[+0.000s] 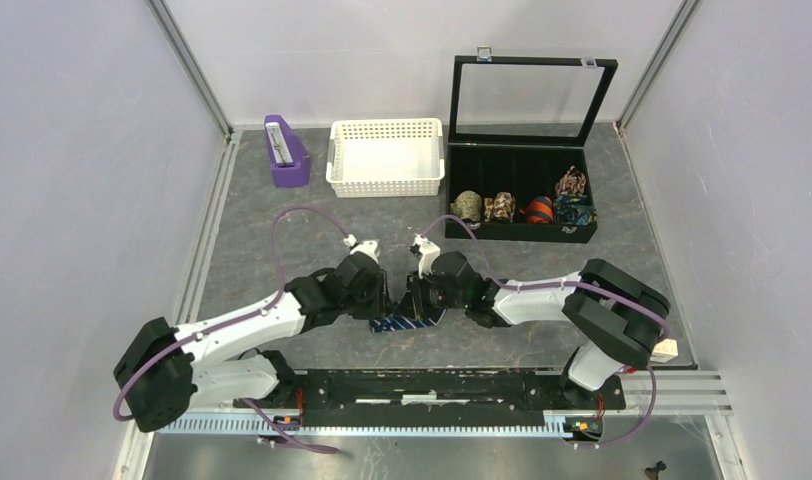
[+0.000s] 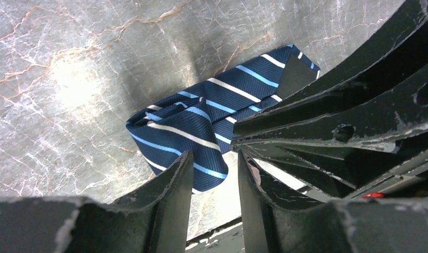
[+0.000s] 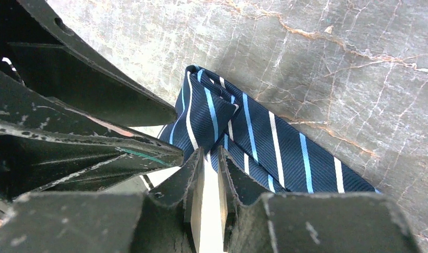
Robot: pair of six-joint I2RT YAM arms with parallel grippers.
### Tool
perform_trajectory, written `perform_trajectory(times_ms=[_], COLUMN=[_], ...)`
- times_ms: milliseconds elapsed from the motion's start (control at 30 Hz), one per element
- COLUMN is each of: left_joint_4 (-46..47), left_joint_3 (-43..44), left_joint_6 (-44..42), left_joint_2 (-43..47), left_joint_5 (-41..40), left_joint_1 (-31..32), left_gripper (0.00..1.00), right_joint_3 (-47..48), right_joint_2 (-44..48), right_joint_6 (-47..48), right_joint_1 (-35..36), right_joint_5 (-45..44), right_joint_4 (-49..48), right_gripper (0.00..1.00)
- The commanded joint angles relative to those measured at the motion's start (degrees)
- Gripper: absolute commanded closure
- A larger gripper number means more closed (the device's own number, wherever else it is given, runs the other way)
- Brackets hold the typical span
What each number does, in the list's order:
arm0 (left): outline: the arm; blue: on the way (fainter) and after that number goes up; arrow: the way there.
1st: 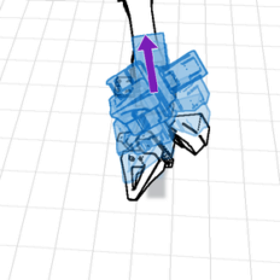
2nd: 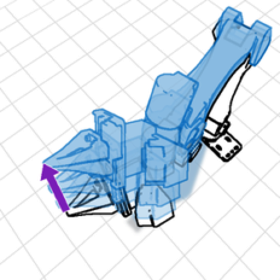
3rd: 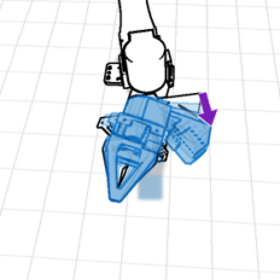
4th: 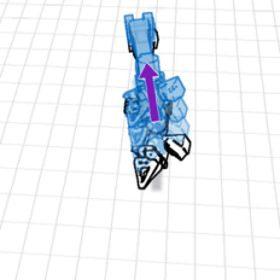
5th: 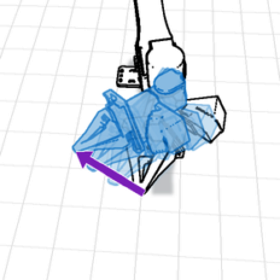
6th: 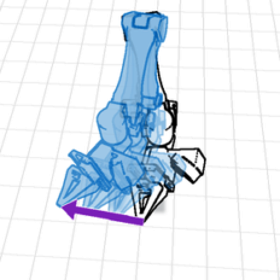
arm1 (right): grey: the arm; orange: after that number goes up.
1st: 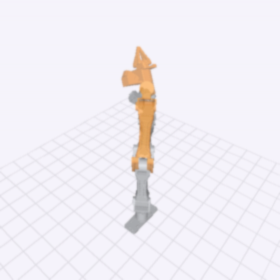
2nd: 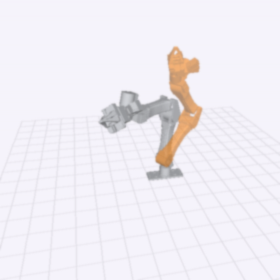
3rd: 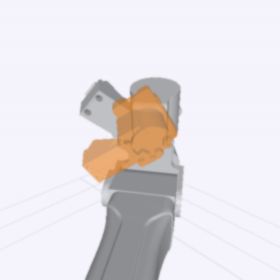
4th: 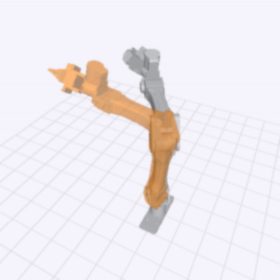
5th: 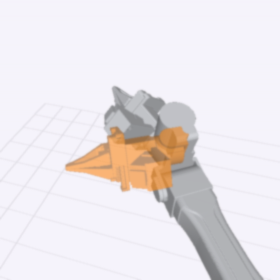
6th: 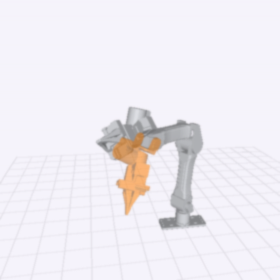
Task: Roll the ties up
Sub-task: Roll the tie at the center of the board.
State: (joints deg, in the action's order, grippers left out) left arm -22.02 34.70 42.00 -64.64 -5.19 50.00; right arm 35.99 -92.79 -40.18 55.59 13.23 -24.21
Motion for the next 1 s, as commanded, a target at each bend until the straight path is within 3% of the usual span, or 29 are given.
perform_trajectory(times_ms=[0, 233, 667, 967], left_joint_4=[1.52, -3.84, -7.19, -9.18], left_joint_3=[-0.89, -1.23, -5.34, -5.67], left_joint_6=[1.42, 1.44, 2.78, 3.18], left_joint_2=[4.56, 11.04, 17.41, 19.13], left_joint_5=[-0.95, -6.19, -11.59, -13.71], left_joint_1=[0.23, 0.21, 0.18, 0.15], left_gripper=[0.57, 0.58, 0.35, 0.34], right_joint_3=[1.71, 3.21, 9.26, 9.18], right_joint_2=[2.45, 2.73, -0.7, -3.18], right_joint_6=[0.95, 0.69, 0.13, 0.02], right_joint_1=[-0.26, -0.19, 1.79, 2.41], right_joint_5=[-0.7, -0.42, 0.85, 1.62], right_joint_4=[0.06, 0.45, 1.28, 0.92], right_gripper=[0.78, 0.78, 0.77, 0.77])
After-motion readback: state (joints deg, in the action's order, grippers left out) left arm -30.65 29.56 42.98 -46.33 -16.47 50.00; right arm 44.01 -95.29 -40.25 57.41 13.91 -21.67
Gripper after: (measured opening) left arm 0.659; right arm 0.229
